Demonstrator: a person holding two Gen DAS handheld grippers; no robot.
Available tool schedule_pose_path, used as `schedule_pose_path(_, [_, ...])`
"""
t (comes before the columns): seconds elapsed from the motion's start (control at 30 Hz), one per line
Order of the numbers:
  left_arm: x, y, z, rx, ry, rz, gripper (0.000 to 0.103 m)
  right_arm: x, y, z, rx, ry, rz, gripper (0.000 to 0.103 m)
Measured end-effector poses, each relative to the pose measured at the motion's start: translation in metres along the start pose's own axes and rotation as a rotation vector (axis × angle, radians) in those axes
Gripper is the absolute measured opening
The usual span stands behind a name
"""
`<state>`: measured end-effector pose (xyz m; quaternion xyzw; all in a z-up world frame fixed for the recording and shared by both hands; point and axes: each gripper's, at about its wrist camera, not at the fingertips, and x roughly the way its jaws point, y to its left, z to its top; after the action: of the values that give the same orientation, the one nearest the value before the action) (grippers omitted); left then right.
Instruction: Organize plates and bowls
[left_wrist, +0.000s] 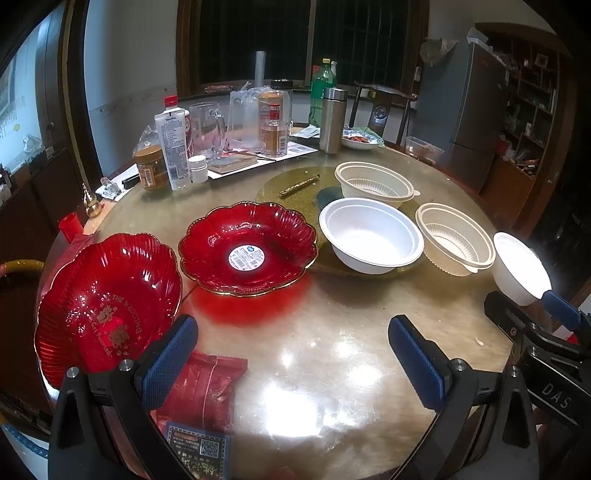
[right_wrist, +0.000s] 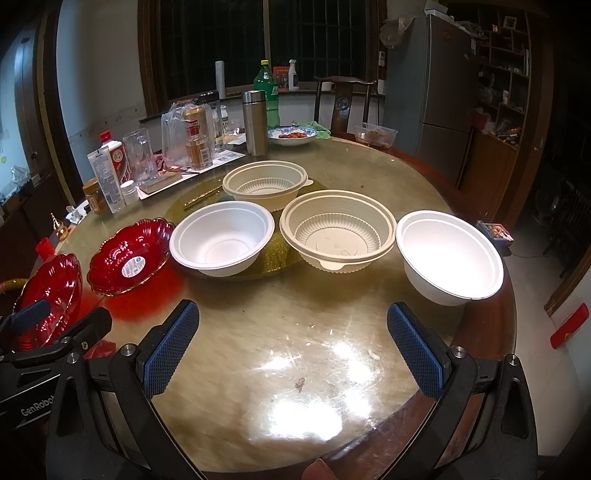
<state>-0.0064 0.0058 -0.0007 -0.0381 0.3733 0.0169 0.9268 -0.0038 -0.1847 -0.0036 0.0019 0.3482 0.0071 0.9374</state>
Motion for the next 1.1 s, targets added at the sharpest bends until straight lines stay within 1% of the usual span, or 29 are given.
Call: schedule_pose_path(1.1, [-0.0080, -0.0035, -0.0021, 0.020, 0.000, -0.026, 0.103, -0.0021, -0.0021, -0.0021, 0.006, 0.003, -0.020, 0.103])
